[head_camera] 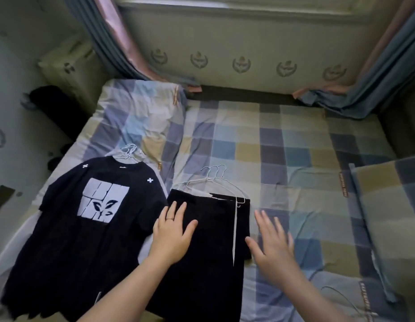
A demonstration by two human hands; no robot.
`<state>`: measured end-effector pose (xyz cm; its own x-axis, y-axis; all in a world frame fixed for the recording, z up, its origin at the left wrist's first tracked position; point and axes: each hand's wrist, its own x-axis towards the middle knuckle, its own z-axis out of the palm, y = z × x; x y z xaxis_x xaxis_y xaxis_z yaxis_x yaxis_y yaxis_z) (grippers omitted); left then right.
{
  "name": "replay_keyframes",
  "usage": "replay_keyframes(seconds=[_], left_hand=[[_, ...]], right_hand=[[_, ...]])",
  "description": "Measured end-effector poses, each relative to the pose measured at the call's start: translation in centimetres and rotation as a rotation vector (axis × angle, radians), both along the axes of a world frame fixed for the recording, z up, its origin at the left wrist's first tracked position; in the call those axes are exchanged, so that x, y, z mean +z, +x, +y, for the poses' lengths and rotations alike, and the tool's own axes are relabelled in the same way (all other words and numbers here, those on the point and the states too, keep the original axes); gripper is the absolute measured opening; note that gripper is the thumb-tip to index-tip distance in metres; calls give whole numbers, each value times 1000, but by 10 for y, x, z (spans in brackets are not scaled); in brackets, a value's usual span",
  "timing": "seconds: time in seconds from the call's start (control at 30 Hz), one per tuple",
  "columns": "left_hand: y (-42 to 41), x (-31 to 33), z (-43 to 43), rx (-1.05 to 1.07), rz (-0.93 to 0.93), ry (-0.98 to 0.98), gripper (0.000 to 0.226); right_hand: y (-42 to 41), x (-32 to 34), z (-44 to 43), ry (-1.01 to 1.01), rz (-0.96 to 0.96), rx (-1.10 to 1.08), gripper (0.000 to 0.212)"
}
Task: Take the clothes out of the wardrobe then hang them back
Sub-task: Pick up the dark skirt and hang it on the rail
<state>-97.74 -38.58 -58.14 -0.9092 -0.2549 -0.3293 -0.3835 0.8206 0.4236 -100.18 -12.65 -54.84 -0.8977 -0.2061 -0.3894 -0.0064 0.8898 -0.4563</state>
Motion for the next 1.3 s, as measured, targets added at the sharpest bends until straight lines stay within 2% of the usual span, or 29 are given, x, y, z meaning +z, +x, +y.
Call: replay_keyframes(seconds=[0.2,0.4,0.63,0.8,0.87,0.97,1.07,1.2,1.3], left_hand=[[-55,-77,-55,39,-123,132,64],[-118,-202,-102,34,-223,221,64],[-193,-356,-139,-110,-245,75,65],[-253,-430,-160,-165,-146,-100,64],[-270,-442,-167,-162,-132,-165,61],[-282,-451,-175,-129,-117,-156,50],[-283,-444,-177,-64,-2,-84,29],[-279,-403,-177,-70,96,26,21],[-274,-351,-177,-149,138,81,17]], right_hand=[[-56,-78,-47,54,-111,-81,64],[-121,-209,-87,67,-160,-85,63],[-193,-371,-113,155,-114,-16,65],[-240,-455,-120,305,-42,58,65],[-253,-470,-123,299,-43,42,64],[-271,-475,-124,302,11,11,63],[-289,-465,-117,260,77,-92,46],[-295,-424,-96,164,98,-167,17],[-281,-368,-80,106,137,-139,22]])
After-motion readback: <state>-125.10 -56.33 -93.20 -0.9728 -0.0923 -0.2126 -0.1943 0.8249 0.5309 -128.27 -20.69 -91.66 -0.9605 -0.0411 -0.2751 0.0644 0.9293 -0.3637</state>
